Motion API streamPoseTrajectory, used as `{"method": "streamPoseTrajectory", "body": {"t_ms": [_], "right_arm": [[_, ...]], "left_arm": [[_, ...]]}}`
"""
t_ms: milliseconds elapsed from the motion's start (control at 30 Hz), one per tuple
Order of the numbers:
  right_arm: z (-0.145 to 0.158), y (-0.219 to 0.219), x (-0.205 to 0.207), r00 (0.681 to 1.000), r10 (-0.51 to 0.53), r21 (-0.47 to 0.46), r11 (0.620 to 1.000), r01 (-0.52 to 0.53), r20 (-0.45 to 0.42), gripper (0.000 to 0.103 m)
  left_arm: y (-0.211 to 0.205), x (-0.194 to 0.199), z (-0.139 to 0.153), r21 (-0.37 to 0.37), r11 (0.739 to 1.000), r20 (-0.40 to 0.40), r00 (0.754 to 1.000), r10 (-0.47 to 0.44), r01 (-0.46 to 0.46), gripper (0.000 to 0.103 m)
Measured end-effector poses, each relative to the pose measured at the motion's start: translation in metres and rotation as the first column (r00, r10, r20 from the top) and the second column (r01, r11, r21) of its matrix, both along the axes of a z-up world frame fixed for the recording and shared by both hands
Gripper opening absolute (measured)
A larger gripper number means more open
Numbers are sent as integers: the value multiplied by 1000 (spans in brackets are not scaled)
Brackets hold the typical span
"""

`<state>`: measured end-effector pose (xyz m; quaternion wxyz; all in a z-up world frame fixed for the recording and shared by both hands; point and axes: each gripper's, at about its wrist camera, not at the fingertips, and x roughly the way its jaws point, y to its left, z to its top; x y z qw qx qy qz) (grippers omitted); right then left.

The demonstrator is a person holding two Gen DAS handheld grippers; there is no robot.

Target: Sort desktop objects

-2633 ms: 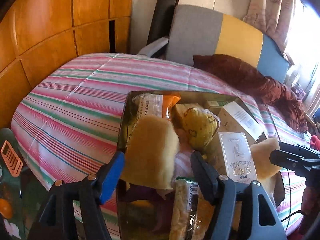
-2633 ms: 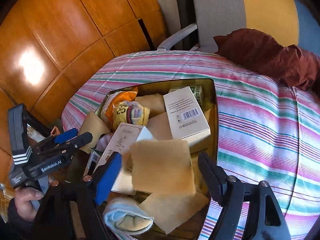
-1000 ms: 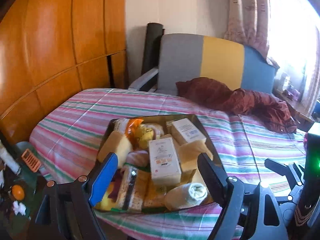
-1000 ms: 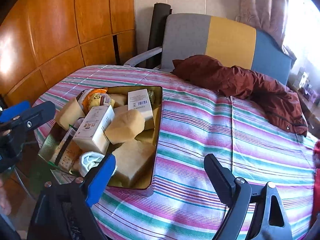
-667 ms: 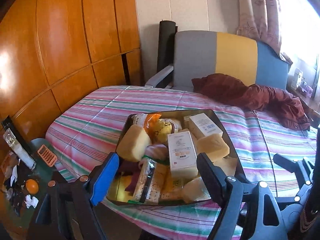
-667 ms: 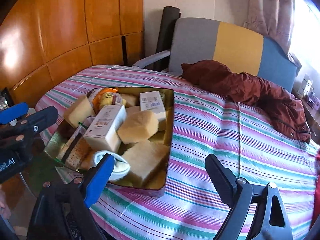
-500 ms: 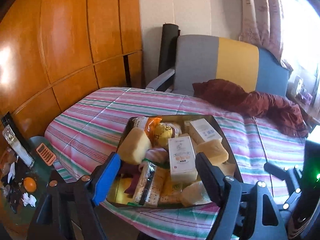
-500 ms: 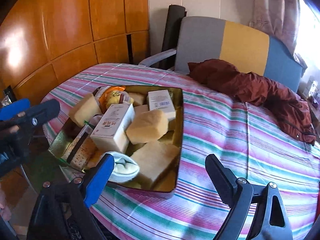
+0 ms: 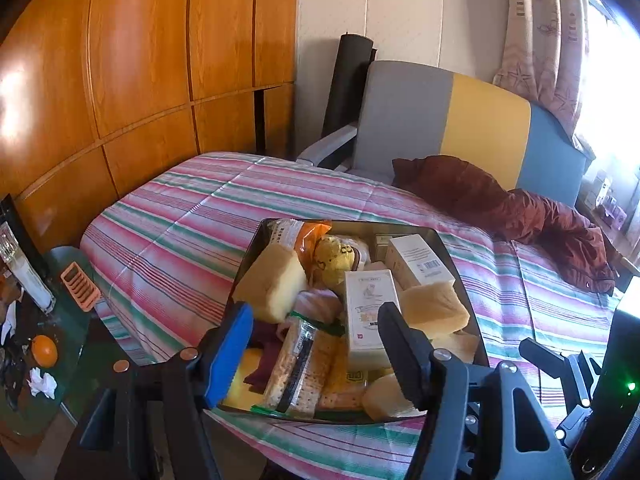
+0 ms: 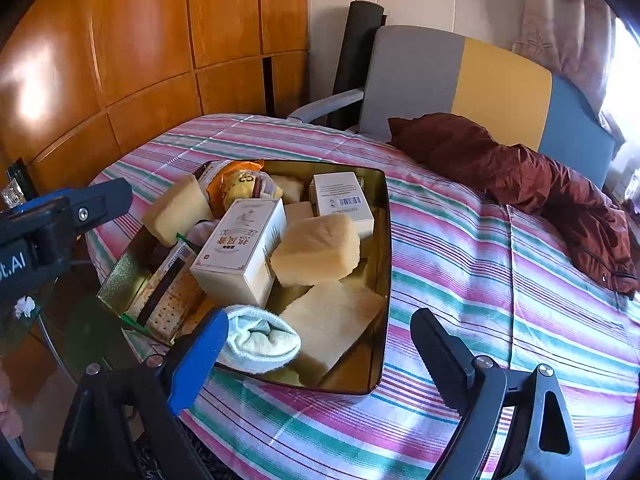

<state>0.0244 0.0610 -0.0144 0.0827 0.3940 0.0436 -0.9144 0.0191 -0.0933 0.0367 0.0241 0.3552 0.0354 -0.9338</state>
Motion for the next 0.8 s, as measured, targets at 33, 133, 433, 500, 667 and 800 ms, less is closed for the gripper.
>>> {"method": "streamPoseTrajectory", "body": {"t_ms": [33, 133, 433, 500, 667, 800], "right_arm": [[0, -1, -1, 1000, 1, 1, 1000, -1, 0, 93], [2, -1, -5, 1000, 6, -2, 1000, -6, -2, 93], [1, 1, -12, 1000, -7, -33, 999, 7, -4, 93], [-1, 2, -12, 1000, -11, -40, 999, 11, -1, 93], [-4, 6, -13, 1000, -25, -46, 999, 25, 10, 93], [-6, 8, -13, 999, -36, -50, 998, 37, 17, 93]], "left_arm": [[0, -1, -1, -4, 1000, 5, 1000, 4, -4, 66], [-2, -5, -6, 14, 1000, 24, 1000, 0, -1, 61], [4, -11, -14, -6, 1000, 53, 999, -8, 9, 54], [6, -12, -15, -20, 1000, 55, 998, -10, 11, 54], [7, -14, -17, -17, 1000, 63, 998, -21, 22, 54], [9, -14, -19, -19, 999, 67, 997, -28, 29, 54]]}}
